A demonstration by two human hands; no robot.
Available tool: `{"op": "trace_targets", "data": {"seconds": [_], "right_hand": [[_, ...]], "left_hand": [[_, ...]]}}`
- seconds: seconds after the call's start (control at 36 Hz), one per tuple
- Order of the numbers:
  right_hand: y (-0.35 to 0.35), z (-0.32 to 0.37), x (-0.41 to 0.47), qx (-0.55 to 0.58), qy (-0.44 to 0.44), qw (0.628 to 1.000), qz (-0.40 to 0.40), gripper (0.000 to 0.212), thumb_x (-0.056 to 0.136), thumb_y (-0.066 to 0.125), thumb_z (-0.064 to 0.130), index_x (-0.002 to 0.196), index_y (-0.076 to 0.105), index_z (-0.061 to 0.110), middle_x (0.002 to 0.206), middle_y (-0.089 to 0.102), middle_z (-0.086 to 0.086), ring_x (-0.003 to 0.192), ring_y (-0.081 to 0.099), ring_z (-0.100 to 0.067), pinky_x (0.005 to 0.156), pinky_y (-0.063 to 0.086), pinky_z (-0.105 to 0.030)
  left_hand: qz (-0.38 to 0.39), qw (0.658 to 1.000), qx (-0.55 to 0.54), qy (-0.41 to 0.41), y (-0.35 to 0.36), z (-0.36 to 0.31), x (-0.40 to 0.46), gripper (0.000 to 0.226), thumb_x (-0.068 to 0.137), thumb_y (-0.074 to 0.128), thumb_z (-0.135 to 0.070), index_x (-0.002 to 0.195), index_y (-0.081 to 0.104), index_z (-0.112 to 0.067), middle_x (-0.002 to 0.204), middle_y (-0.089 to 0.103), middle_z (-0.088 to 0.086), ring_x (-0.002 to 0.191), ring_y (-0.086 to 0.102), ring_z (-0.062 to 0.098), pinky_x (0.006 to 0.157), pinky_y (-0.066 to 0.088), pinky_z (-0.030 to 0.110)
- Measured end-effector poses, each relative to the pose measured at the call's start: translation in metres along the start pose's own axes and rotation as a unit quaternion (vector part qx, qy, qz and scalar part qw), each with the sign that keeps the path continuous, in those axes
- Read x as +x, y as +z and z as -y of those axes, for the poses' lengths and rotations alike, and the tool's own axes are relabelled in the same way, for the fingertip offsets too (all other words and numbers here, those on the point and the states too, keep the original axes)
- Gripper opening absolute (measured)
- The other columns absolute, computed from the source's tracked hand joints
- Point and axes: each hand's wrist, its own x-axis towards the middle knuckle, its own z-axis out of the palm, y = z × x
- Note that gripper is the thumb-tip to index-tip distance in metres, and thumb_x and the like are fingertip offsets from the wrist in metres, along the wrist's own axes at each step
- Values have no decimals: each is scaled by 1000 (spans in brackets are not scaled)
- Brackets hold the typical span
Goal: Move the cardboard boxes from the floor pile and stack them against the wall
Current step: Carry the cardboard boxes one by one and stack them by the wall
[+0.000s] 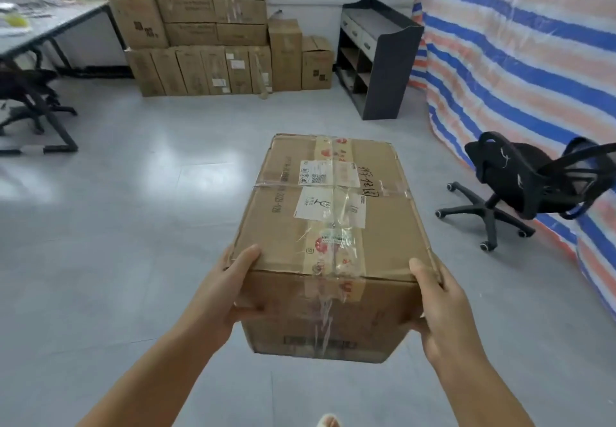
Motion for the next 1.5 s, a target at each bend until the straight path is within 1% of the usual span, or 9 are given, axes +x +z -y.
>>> {"op": "trace_targets", "data": {"seconds": [0.17, 0.33, 0.47, 0.58, 0.72, 0.94, 1.19, 1.31, 1.5], "right_hand": [[15, 34, 90, -29, -7, 999, 33, 30, 95, 55, 27, 125, 60, 24, 95, 67, 4, 61, 62, -1, 60, 49, -32], [46, 57, 175, -36, 3, 998, 49, 32, 95, 55, 25, 127, 58, 25, 99, 69, 2, 75, 65, -9, 76, 54, -44], [88, 69, 255, -40, -5, 998, 43, 31, 95, 55, 24, 126, 59, 24, 103, 70, 0, 84, 65, -16, 73, 52, -39], [129, 86, 323, -30, -8, 999, 31, 26, 95, 56, 22, 121, 61, 25, 97, 69, 4, 82, 65, -13, 82, 52, -45], [190, 125, 404, -29, -6, 999, 23, 20, 96, 55, 25, 115, 60, 29, 99, 70, 3, 85, 66, -15, 81, 55, -47], [261, 171, 519, -30, -25, 999, 3, 19, 96, 54, 26, 114, 59, 31, 90, 68, 6, 71, 65, -9, 52, 50, -30], [324, 217, 676, -56, -45, 997, 34, 13, 98, 50, 29, 108, 55, 35, 87, 67, 4, 75, 64, -13, 58, 53, -35], [351, 246, 759, -60, -54, 995, 61, 13, 98, 50, 30, 92, 58, 39, 88, 68, 8, 73, 65, -9, 58, 53, -32], [405, 303, 897, -72, -61, 992, 89, 13, 98, 48, 33, 108, 51, 41, 94, 67, 9, 82, 64, -10, 60, 52, -31]], "left_hand": [[-27, 999, -26, -7, 43, -23, 58, 29, 94, 55, -32, 123, 55, -30, 115, 62, -2, 104, 59, 15, 70, 59, 47], [-47, 999, -22, -6, 77, -52, 135, 29, 95, 53, -32, 124, 53, -29, 110, 61, -5, 98, 58, 11, 69, 59, 45], [-53, 998, -23, -13, 97, -77, 221, 30, 95, 53, -32, 125, 51, -30, 112, 59, -4, 99, 56, 11, 73, 58, 49], [-40, 999, -26, -13, 112, -111, 298, 31, 95, 53, -32, 126, 51, -30, 109, 60, -7, 96, 57, 9, 71, 58, 46], [-31, 999, -30, -20, 126, -176, 389, 30, 95, 53, -32, 125, 53, -30, 112, 62, -5, 97, 60, 10, 67, 59, 45], [-17, 1000, -21, -4, 154, -251, 509, 14, 95, 53, -32, 108, 56, -35, 110, 61, -7, 99, 58, 10, 73, 58, 50], [-20, 999, -36, 11, 211, -312, 655, 10, 96, 53, -30, 103, 57, -35, 110, 61, -6, 99, 58, 10, 66, 58, 46], [-33, 998, -51, 15, 245, -342, 725, 13, 95, 53, -30, 106, 57, -36, 111, 61, -5, 100, 58, 12, 62, 59, 44], [-53, 996, -67, 24, 300, -404, 840, 29, 96, 51, -32, 125, 52, -33, 116, 60, -6, 104, 57, 12, 71, 58, 49]]}}
